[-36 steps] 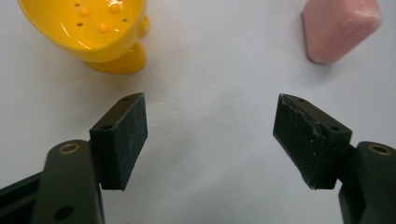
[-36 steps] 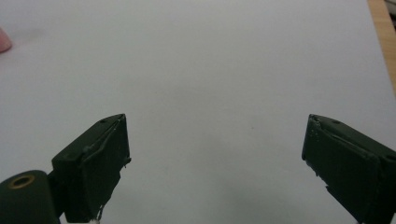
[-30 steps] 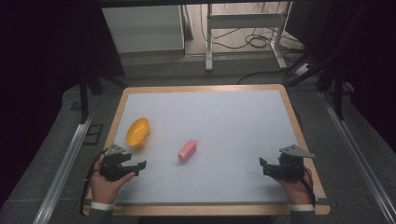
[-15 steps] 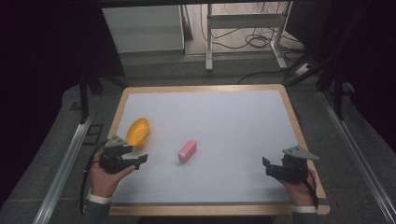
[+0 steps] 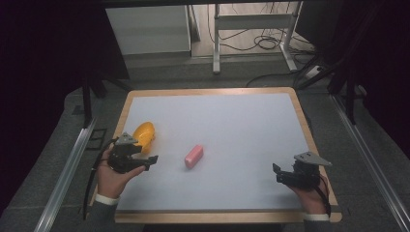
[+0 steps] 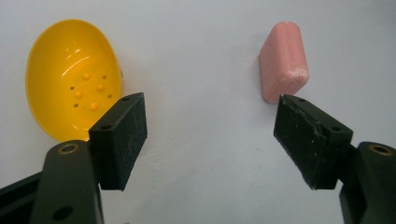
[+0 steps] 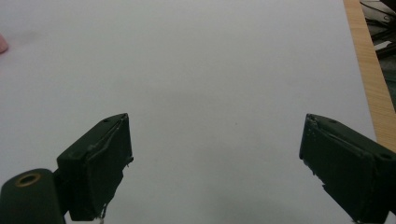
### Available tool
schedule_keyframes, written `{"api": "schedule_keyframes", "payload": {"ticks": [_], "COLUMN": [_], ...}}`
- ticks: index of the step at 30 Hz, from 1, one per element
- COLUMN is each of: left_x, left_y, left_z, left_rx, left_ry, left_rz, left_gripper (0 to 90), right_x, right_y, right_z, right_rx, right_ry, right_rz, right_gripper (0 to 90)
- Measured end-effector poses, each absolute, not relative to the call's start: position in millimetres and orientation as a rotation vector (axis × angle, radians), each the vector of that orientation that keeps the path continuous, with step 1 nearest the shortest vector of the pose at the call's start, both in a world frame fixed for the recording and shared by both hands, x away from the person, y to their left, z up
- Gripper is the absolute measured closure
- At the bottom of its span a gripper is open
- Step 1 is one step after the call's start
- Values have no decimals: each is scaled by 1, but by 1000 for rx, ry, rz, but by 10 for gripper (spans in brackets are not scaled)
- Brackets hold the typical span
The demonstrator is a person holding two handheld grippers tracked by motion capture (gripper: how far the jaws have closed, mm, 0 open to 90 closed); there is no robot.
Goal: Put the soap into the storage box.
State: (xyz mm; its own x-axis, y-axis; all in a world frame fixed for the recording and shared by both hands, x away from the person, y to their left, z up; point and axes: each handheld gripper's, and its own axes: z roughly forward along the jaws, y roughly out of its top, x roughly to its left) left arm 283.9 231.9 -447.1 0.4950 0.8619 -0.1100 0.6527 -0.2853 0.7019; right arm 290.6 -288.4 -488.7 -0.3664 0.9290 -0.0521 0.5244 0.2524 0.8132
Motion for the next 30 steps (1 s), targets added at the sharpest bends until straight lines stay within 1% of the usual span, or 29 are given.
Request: {"api": "schedule_keyframes", "payload": {"ticks": [30], "left_x": [309], "left_y": [199], "left_z": [-440], "left_rx": [2140], "left_ry": [1181], "left_rz": [350], "left_gripper": [258], "right_x": [295], "right_y": [-286], "right_z": [-499], "right_rx": [1319], "right_ry": [2027], "right_rz": [933], "right_gripper": [98]}}
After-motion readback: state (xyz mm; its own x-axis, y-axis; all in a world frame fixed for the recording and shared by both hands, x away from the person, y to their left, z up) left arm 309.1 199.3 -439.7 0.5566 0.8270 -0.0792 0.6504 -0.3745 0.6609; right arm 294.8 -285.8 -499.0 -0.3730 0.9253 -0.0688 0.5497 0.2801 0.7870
